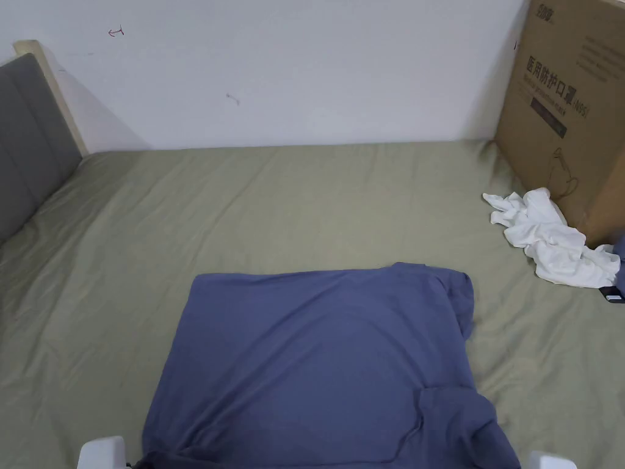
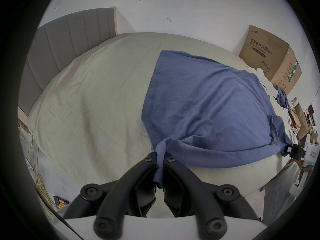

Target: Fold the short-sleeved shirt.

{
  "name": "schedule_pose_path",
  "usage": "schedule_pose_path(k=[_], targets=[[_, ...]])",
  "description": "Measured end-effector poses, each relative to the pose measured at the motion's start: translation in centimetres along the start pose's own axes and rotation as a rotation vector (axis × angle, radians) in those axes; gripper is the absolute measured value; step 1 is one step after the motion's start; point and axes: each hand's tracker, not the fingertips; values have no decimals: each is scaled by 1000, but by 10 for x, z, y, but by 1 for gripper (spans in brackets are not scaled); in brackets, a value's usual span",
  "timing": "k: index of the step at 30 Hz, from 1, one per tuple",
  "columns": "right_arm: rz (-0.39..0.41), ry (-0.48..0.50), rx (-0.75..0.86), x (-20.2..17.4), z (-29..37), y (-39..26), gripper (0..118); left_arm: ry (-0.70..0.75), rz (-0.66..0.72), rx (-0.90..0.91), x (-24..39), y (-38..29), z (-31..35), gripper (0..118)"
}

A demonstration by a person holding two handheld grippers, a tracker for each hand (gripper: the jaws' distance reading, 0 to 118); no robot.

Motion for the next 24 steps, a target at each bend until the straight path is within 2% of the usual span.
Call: schedule_pose_path(k=[2,5,7,12,15,18,21,24], targets=[[32,-10,54,1,7,3,9,-1,3,6,0,3,2,5],[35,6,126,-5,26,21,9,-19,20,29,-2,13,9,5],[22,26,196,-9,37,39,9,-42,35,61,-4,26,18,5],[66,32,284,-11,36,91,9,-40,23,140,-4,75,24,5],[106,7,274,-6,13,118,9,-30,20,155,-3,106,11,4],[107,8,246,1,-16,139,9,-44,29,139,-3,134,-12,4],[122,-11,188,7,-49,154,9,-17,-38,92,5,153,-44,4],[68,3,117,18,-86,164,9,-10,-56,46,9,164,-81,4]])
